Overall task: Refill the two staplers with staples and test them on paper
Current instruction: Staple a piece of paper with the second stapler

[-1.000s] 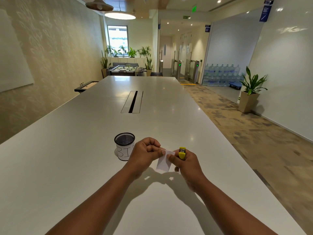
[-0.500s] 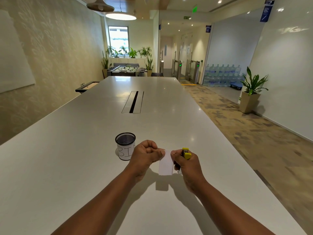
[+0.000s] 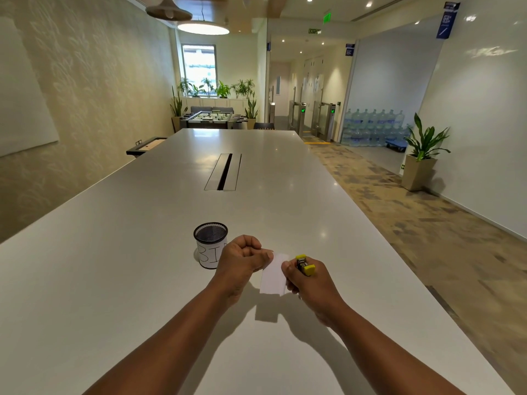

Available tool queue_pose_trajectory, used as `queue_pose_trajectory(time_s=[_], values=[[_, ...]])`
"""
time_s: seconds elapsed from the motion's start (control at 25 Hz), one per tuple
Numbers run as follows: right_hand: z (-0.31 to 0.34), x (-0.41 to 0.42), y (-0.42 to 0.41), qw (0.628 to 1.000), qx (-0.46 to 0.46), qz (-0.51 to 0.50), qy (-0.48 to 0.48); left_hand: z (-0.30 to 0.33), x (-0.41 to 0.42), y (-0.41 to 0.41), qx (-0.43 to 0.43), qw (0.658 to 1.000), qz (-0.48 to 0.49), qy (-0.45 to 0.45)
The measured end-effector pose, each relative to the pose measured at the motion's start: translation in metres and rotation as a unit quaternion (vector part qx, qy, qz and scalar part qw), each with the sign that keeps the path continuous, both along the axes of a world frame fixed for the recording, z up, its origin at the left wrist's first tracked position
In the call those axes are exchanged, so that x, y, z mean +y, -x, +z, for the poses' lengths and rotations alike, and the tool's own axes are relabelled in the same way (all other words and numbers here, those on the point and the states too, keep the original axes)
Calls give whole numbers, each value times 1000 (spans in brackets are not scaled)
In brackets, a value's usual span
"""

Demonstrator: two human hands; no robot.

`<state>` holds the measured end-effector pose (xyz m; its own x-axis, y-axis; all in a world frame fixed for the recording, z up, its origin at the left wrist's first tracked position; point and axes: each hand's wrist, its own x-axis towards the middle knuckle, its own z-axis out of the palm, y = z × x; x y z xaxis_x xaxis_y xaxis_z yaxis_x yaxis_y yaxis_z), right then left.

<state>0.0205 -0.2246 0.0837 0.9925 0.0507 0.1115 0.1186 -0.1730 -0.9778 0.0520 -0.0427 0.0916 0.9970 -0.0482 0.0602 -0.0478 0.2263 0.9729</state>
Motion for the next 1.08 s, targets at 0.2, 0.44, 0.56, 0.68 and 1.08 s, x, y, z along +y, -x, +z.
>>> queue_pose_trajectory(time_s=[0.2, 0.44, 0.56, 0.68, 1.08], values=[[2, -1, 3, 1000, 6, 21, 2, -4, -2, -1, 9, 1000, 10, 3], [2, -3, 6, 999, 11, 39, -4, -7, -1, -2, 19, 999, 50, 8], [0, -1, 6, 999, 18, 24, -17, -10, -3, -2, 22, 998, 65, 8], [-3, 0, 6, 999, 23, 31, -7, -12, -3, -2, 24, 996, 81, 17], [-9, -3, 3, 1000, 8, -3, 4, -10, -5, -4, 35, 997, 74, 0]])
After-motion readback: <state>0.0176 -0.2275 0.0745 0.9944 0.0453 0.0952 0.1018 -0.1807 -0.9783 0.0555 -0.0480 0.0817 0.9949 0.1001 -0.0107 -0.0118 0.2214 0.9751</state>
